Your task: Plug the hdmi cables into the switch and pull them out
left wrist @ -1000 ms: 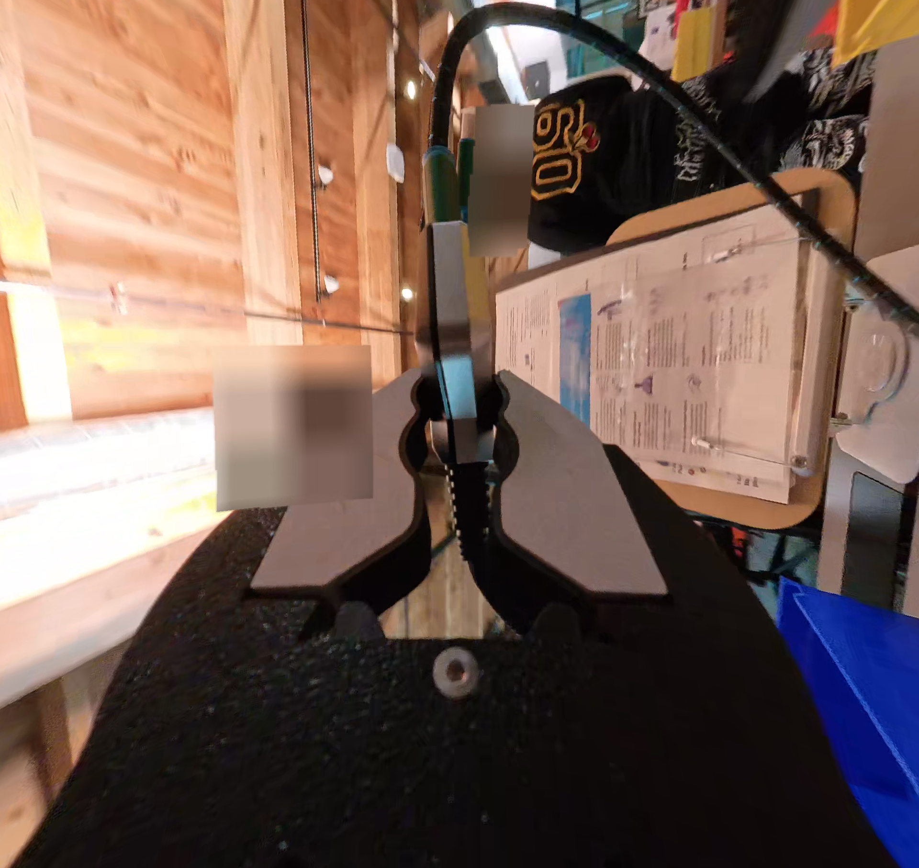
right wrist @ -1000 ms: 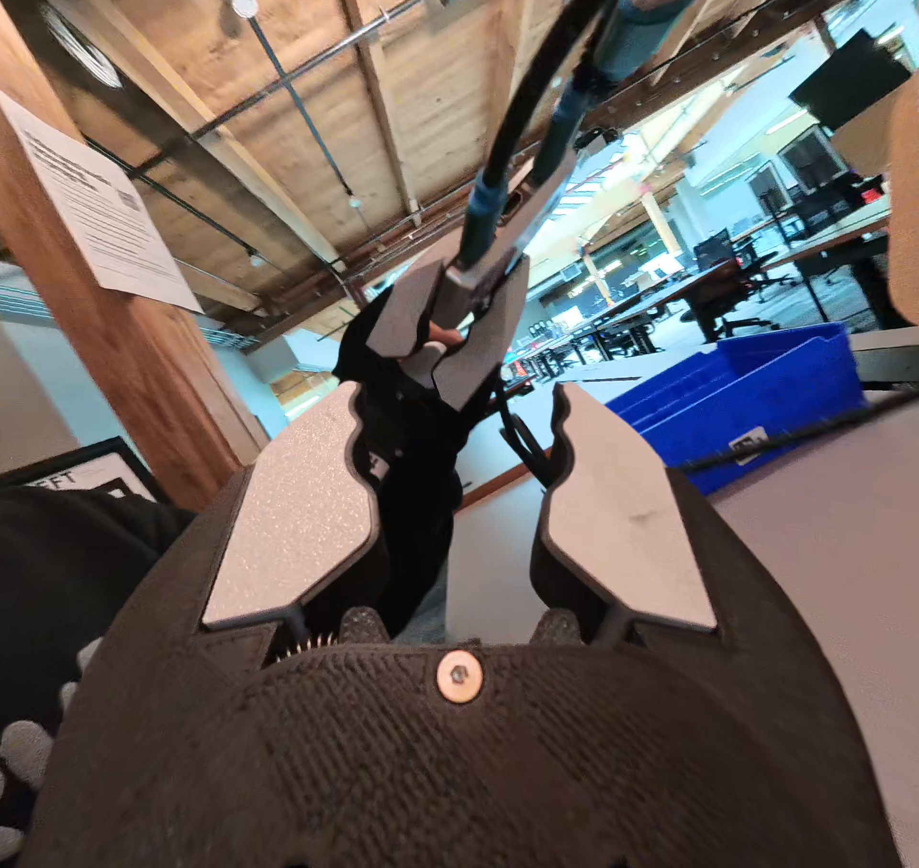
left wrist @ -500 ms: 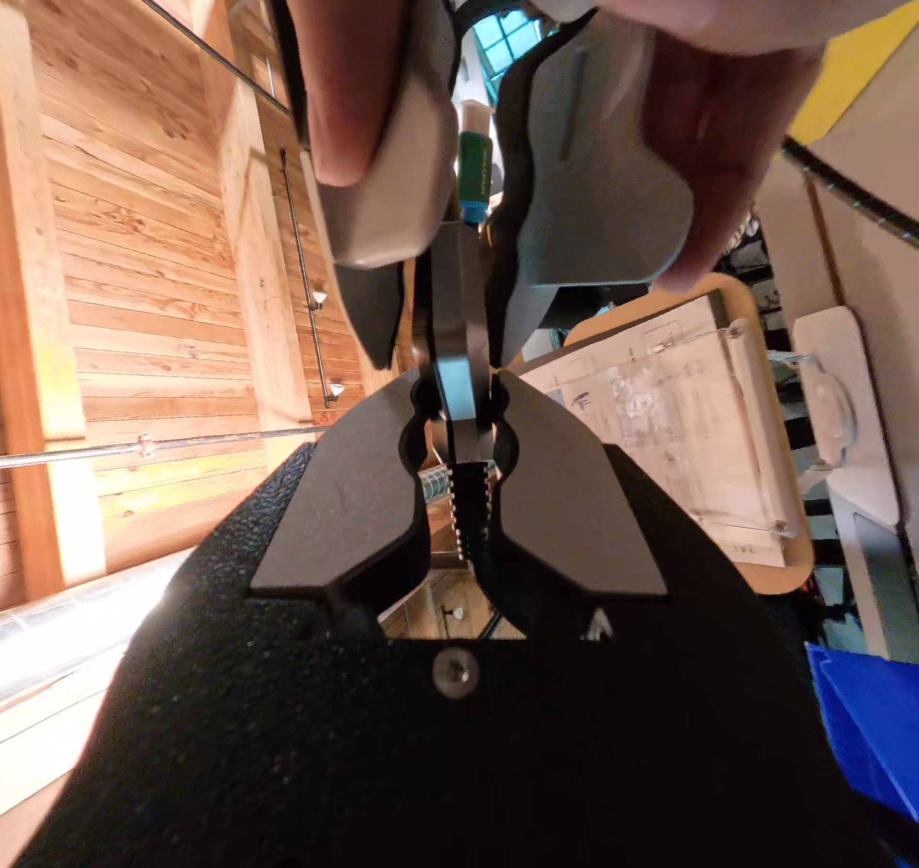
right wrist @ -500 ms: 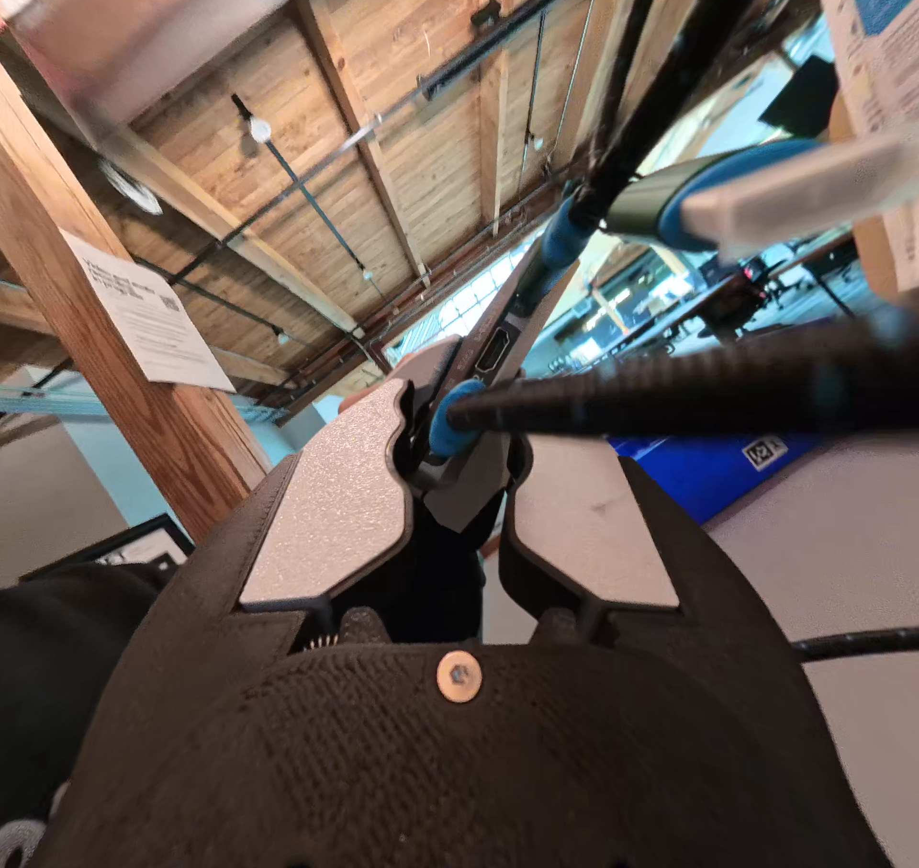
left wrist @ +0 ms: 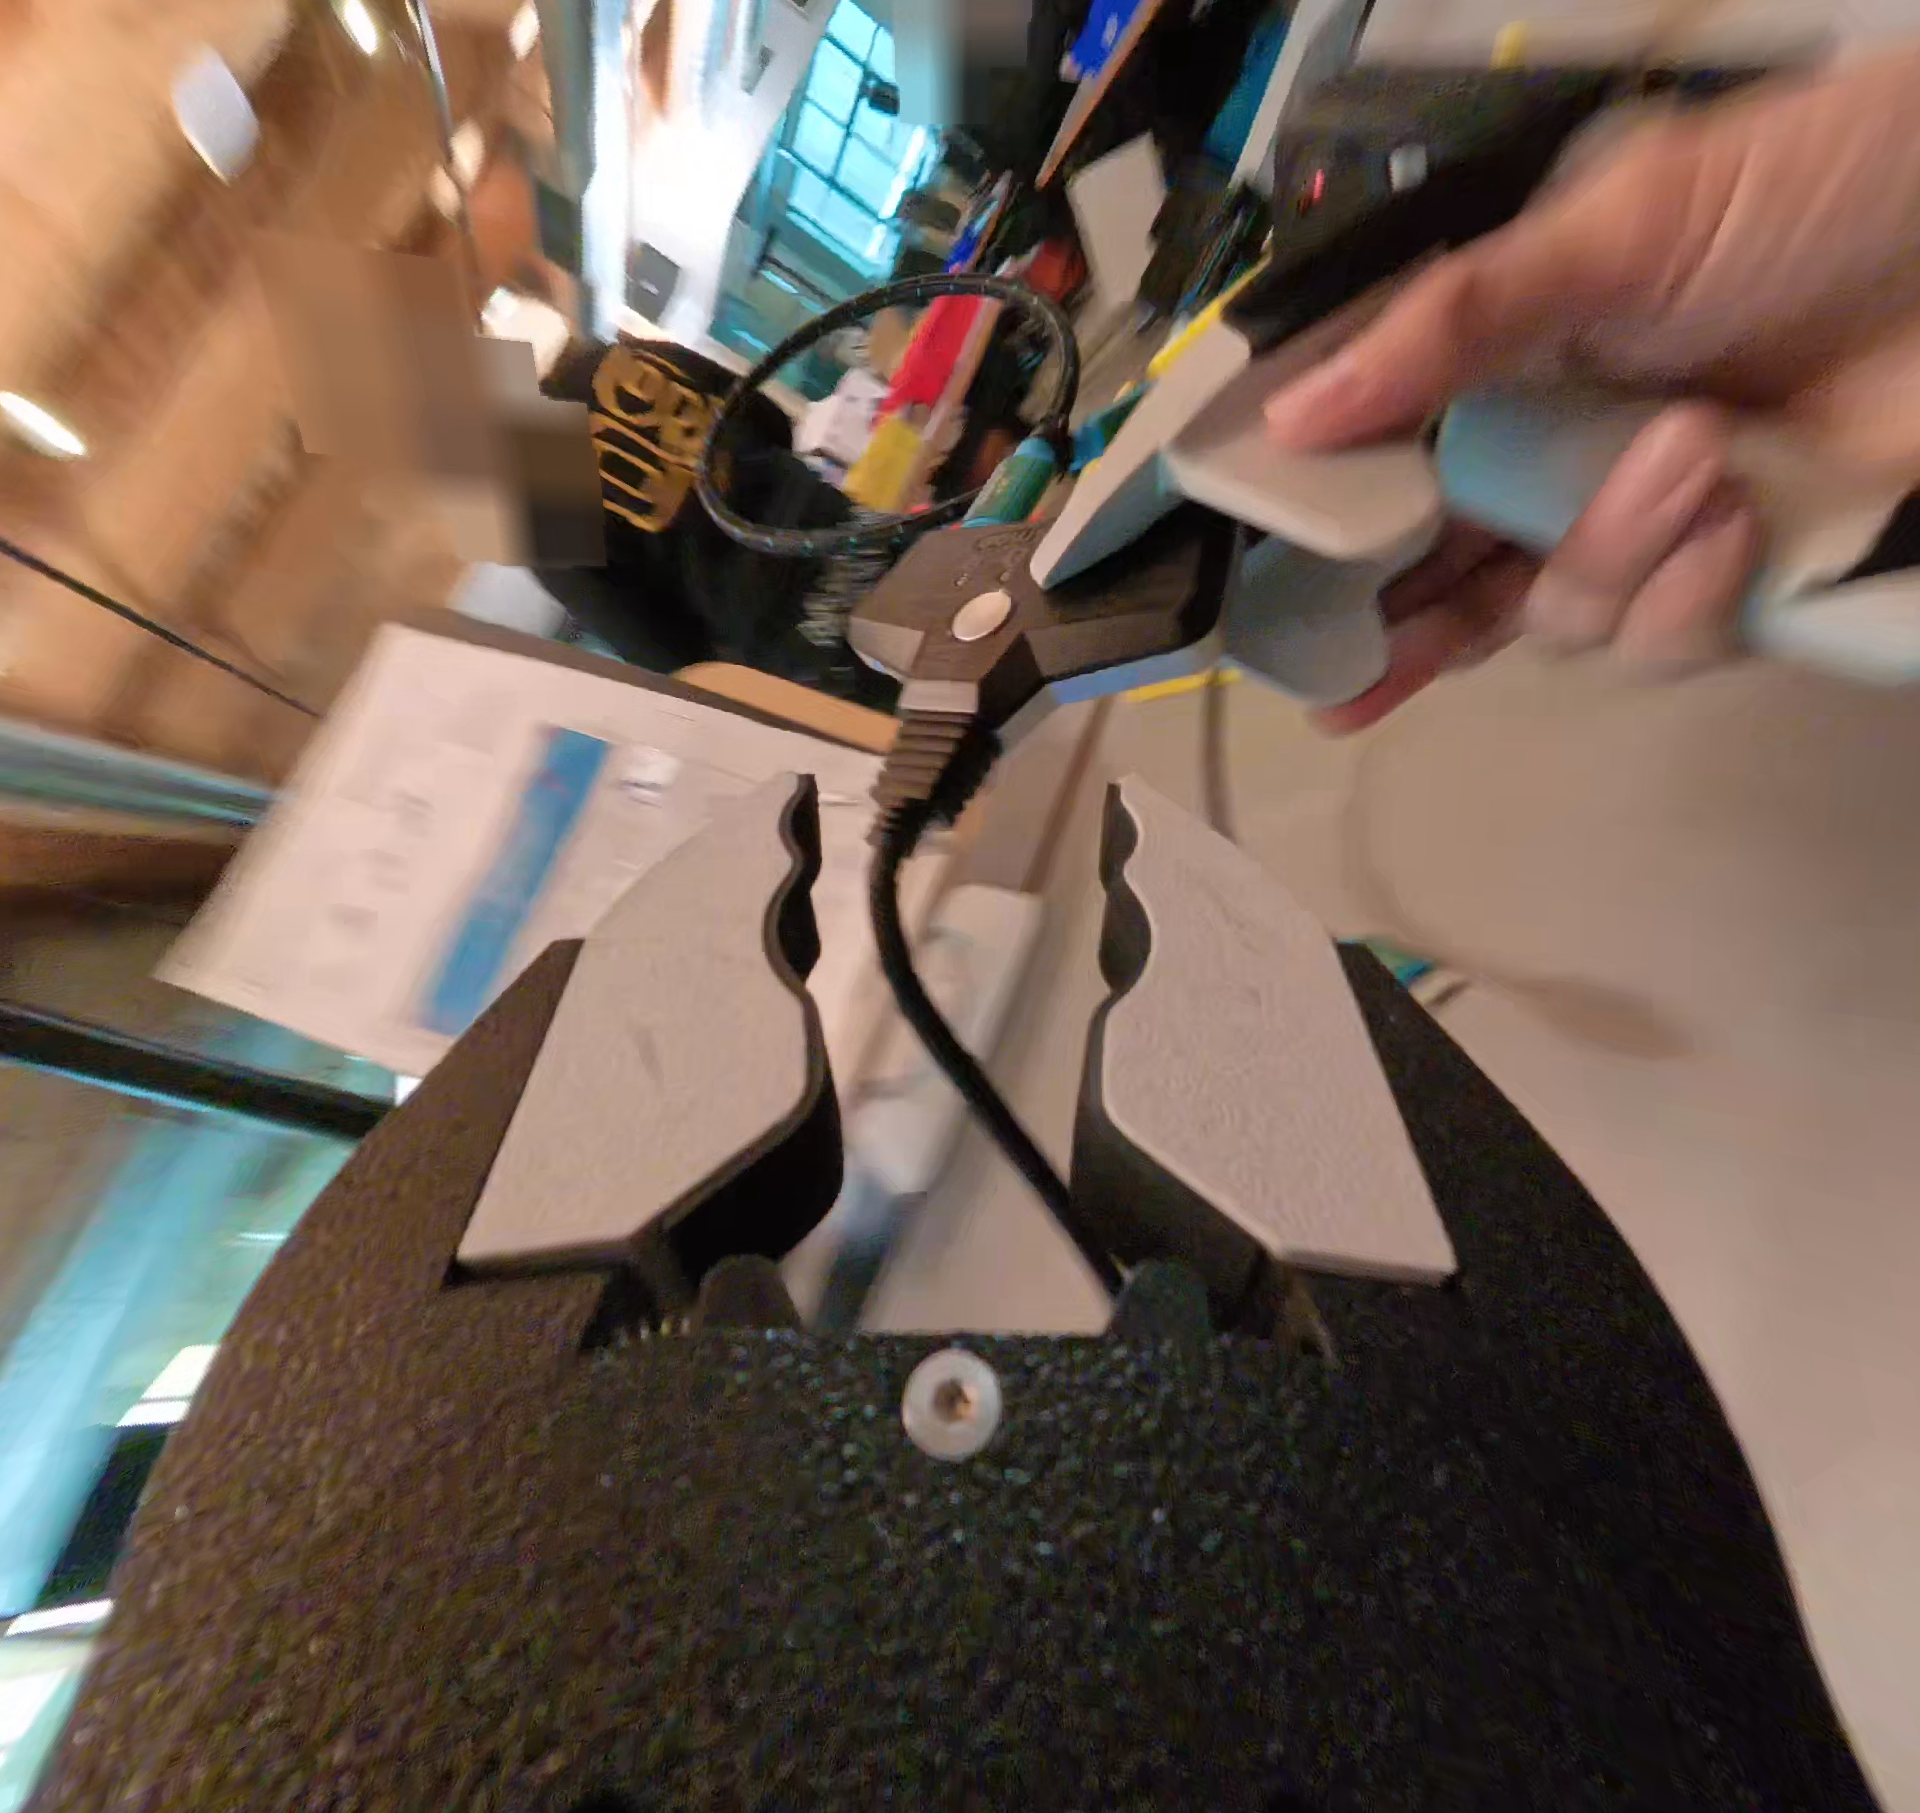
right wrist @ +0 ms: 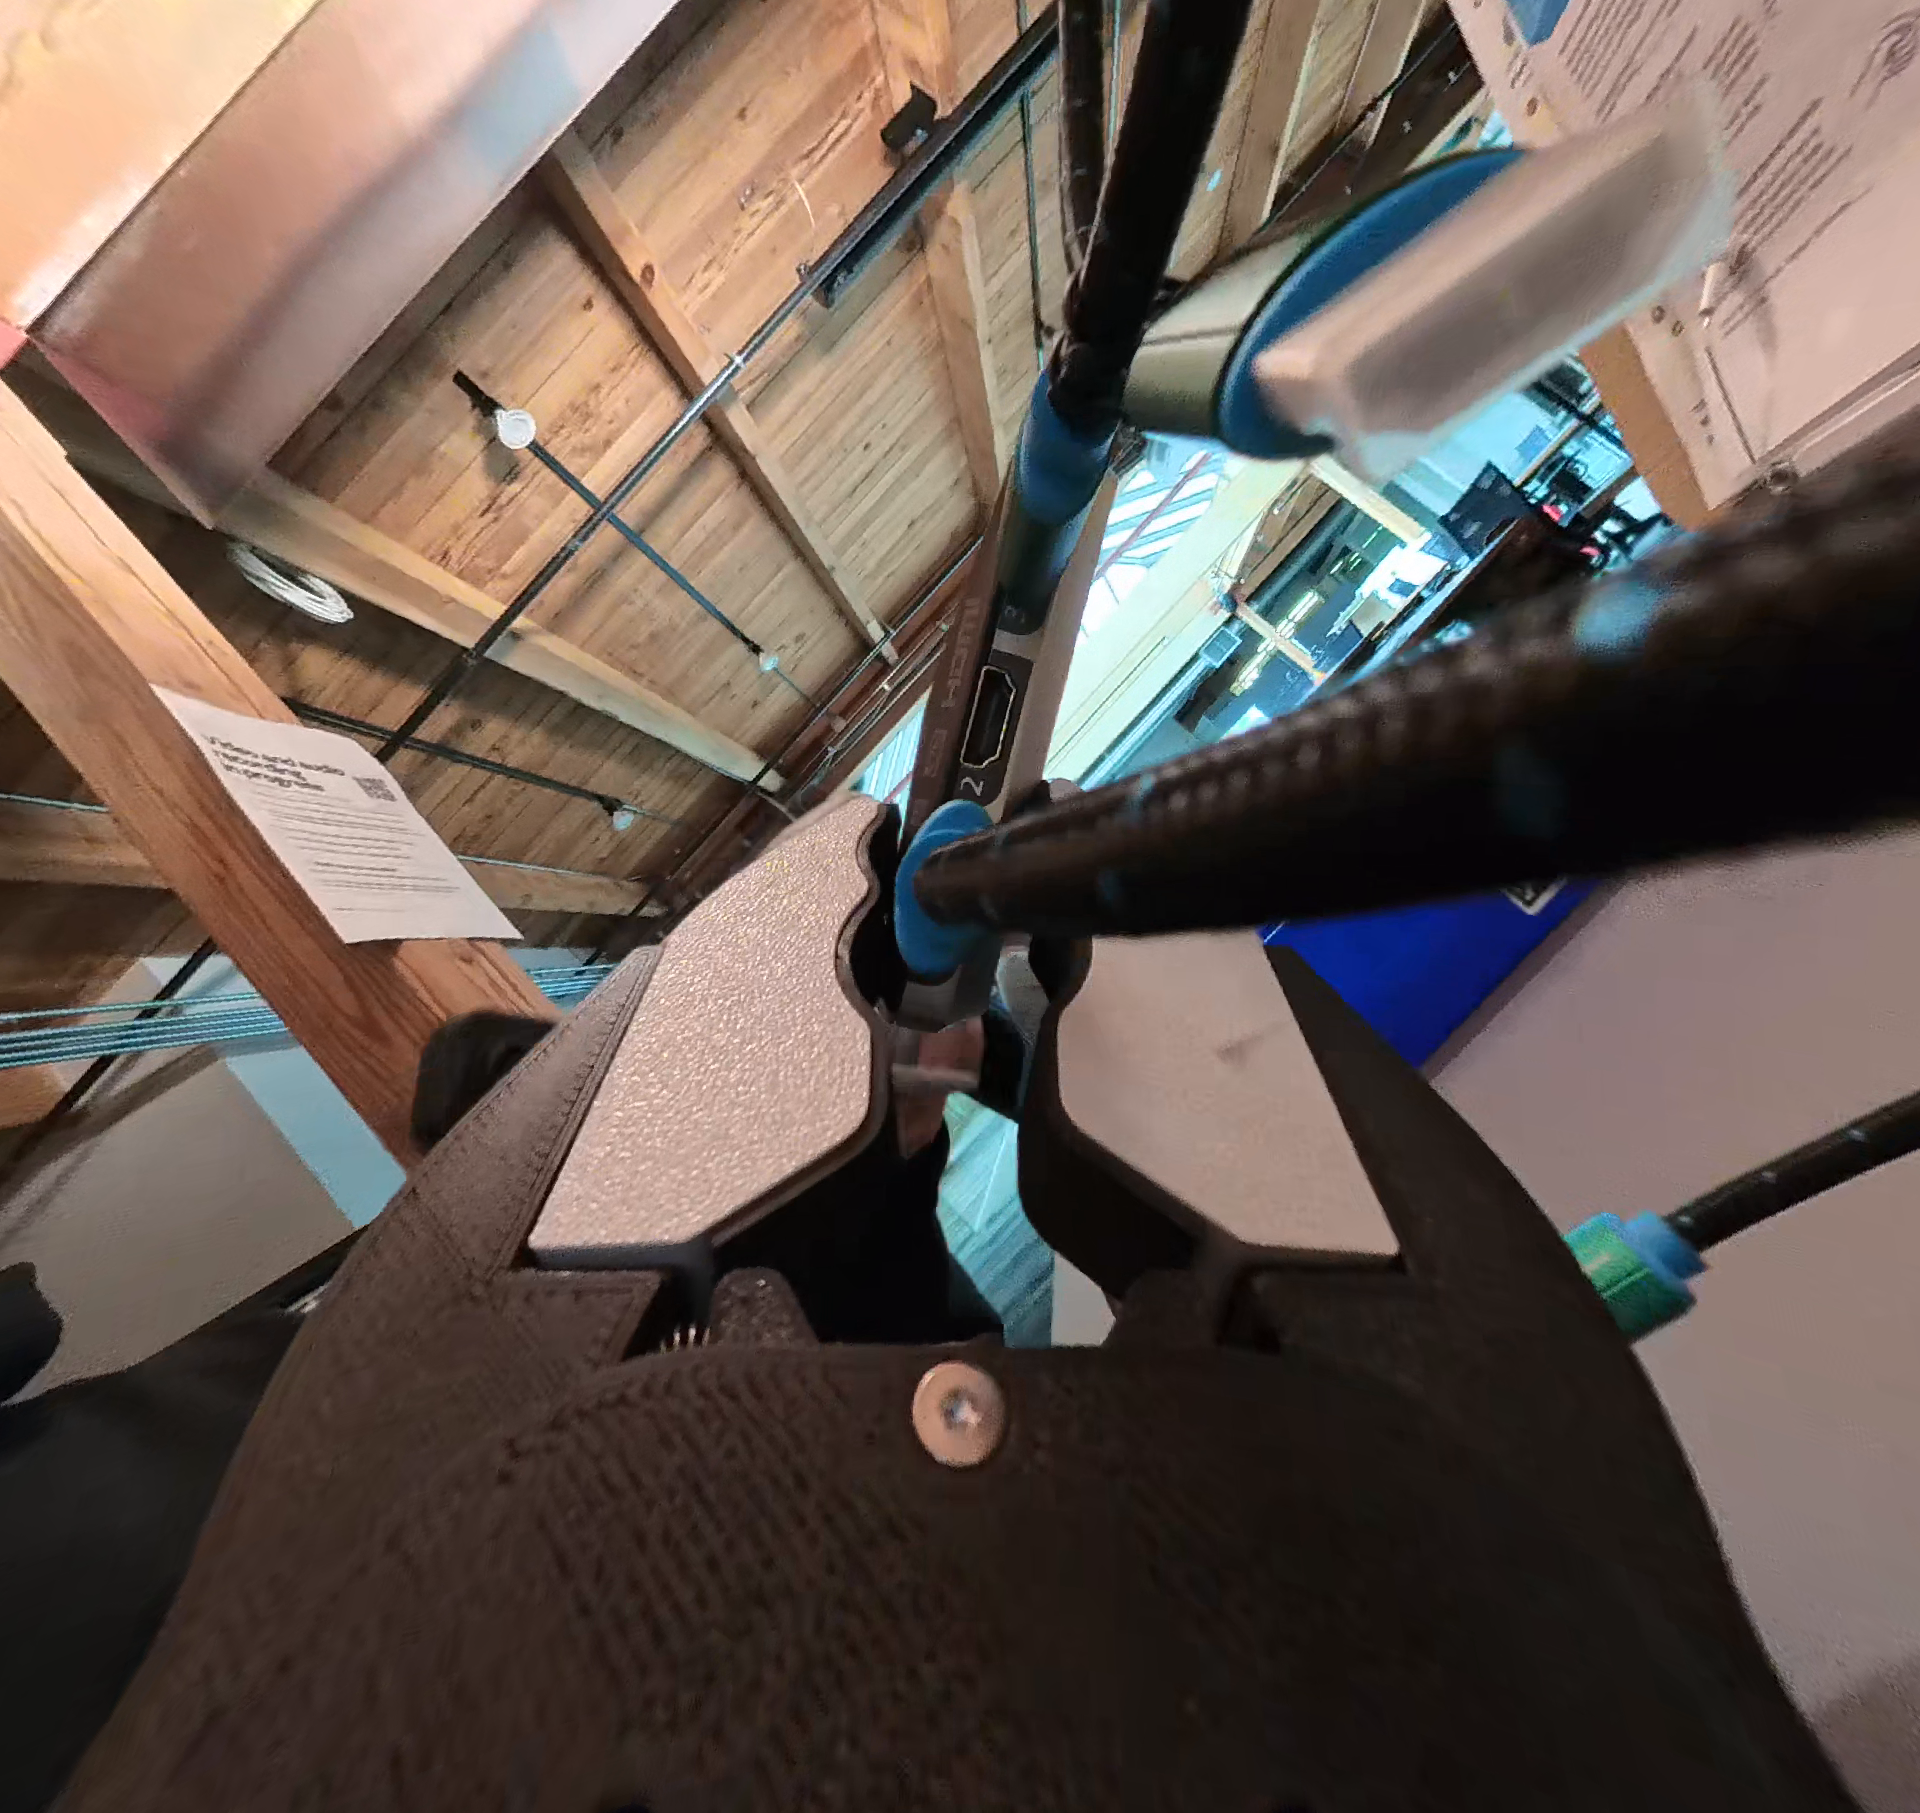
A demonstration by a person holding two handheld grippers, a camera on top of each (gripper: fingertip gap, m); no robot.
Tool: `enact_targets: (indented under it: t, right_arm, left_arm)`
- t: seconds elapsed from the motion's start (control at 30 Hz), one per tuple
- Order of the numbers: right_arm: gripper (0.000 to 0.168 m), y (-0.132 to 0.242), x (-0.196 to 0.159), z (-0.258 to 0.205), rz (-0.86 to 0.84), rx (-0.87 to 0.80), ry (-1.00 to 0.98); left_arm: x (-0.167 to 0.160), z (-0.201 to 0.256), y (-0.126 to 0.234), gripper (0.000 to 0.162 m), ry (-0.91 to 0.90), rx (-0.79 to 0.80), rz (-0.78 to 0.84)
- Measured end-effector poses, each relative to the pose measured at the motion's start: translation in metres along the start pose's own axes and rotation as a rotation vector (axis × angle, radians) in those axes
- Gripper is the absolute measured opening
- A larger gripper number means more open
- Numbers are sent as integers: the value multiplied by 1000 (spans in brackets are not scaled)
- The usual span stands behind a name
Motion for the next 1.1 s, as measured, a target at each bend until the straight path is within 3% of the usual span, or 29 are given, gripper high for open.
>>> enact_targets:
  t: [0.1, 0.17, 0.3, 0.47, 0.67, 1.1]
  right_arm:
    - [23, -5, -6, -2, -25, 1, 7]
    - [23, -11, -13, -5, -48, 6, -12]
    - [23, -26, -35, -10, -150, 30, -15]
    - [23, -38, -58, -16, -342, 24, 42]
    - [21, -51, -83, -12, -298, 73, -156]
    - [21, -55, -105, 4, -228, 25, -265]
  left_arm:
    - [-13, -5, 8, 49, 369, -91, 166]
    - [-27, -8, 13, 47, 462, -71, 237]
    - [-46, -5, 22, 36, 488, -64, 344]
    - [-65, 0, 44, 36, 551, -257, 438]
    - [-79, 10, 66, 30, 510, -158, 562]
    - [-101, 14, 77, 22, 542, -161, 531]
Point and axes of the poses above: each gripper's, where its closed fingertips meet, y back along the fingers, x out of its top, z = x × y across the jaws, the point moved 8 cm from there along y, back along the fingers, and after that the axes turned 6 degrees about -x, right-handed, at the moved point
